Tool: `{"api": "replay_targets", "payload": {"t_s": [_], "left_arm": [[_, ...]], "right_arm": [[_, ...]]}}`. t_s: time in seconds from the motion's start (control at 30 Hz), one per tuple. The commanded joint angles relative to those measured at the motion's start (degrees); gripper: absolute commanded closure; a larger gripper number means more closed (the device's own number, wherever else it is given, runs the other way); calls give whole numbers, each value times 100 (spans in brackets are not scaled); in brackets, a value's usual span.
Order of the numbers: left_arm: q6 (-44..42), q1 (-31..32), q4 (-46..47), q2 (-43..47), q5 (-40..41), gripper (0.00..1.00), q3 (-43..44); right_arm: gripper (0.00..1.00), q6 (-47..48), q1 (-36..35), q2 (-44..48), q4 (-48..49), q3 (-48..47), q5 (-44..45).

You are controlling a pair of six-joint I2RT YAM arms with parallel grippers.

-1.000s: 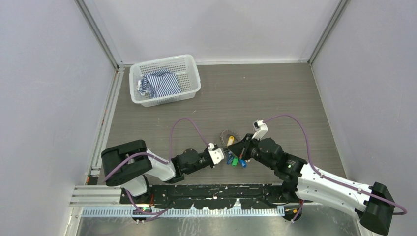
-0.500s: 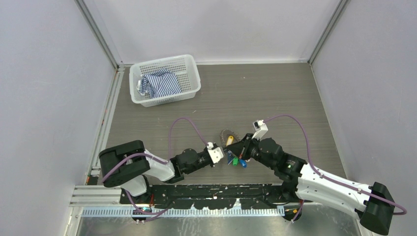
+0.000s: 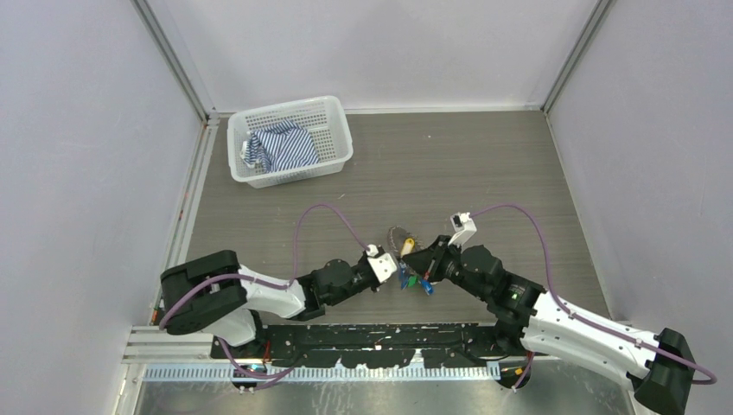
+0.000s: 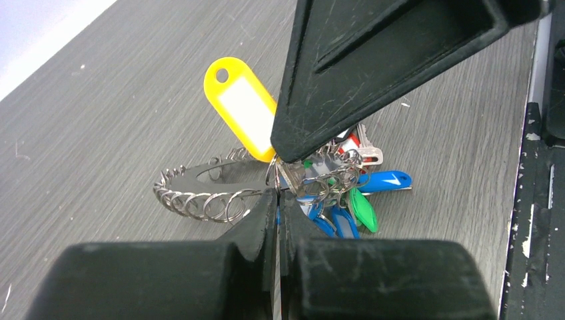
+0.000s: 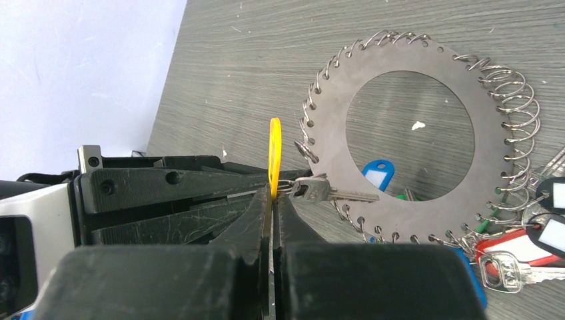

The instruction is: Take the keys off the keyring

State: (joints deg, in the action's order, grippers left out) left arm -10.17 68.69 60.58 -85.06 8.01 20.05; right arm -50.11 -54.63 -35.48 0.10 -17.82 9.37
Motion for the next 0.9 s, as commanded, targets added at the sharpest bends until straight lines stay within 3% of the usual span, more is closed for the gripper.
{"api": "replay_targets", "payload": {"t_s": [0.0, 0.1, 0.5, 0.87], "left_arm": [[276, 128, -1298, 492, 913, 100, 608], [295, 258, -1489, 594, 1530, 100, 696], [-125, 691, -964, 372, 2315, 100, 618], [-117, 755, -777, 234, 2657, 100, 674]], "right_arm": [[99, -148, 27, 151, 193, -30, 57], [99, -190, 21, 264, 70, 24, 67], [99, -273, 25, 457, -558, 51, 228], [99, 45, 26, -385, -90, -66, -557]]}}
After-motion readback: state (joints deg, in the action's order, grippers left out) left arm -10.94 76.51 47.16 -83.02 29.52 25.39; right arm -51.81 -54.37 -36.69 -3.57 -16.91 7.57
